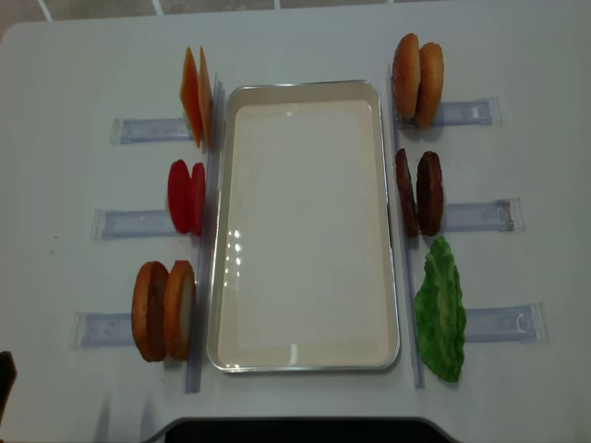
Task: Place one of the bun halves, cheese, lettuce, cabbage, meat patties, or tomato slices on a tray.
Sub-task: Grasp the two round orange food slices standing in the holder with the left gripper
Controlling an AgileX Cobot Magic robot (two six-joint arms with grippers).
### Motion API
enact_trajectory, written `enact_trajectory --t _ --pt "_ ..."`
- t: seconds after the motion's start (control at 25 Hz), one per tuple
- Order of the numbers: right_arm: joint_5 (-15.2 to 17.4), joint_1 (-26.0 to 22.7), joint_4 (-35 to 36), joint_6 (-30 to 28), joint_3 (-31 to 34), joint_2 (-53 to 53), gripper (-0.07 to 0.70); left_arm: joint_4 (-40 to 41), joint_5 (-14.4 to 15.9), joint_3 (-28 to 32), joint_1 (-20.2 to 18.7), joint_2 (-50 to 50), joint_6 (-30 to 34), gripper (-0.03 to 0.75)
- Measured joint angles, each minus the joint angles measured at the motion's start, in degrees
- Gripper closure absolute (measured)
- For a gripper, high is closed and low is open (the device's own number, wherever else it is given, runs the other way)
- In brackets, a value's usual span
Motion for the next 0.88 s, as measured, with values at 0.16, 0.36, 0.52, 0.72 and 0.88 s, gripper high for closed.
enact_trajectory --t 0.16,0.36,0.52,0.72,0.88 --pt "0.0 0.0 0.0 0.0 0.0 0.0 0.216 -0.05 2.04 -2.34 0.0 7.36 -2.54 0.244" --pt "0.0 0.0 0.0 0.0 0.0 0.0 0.216 -0.1 2.71 -6.38 0.0 19.6 -6.37 0.244" --pt "0.0 0.0 0.0 0.0 0.0 0.0 0.216 -0.1 2.76 -9.26 0.0 30.2 -7.96 0.244" --pt "0.0 0.0 0.0 0.0 0.0 0.0 0.216 -0.1 1.49 -11.81 0.0 41.9 -8.51 0.244" --pt "0.0 0.0 0.0 0.0 0.0 0.0 0.216 -0.1 0.61 -13.57 0.0 49.39 -8.63 0.242"
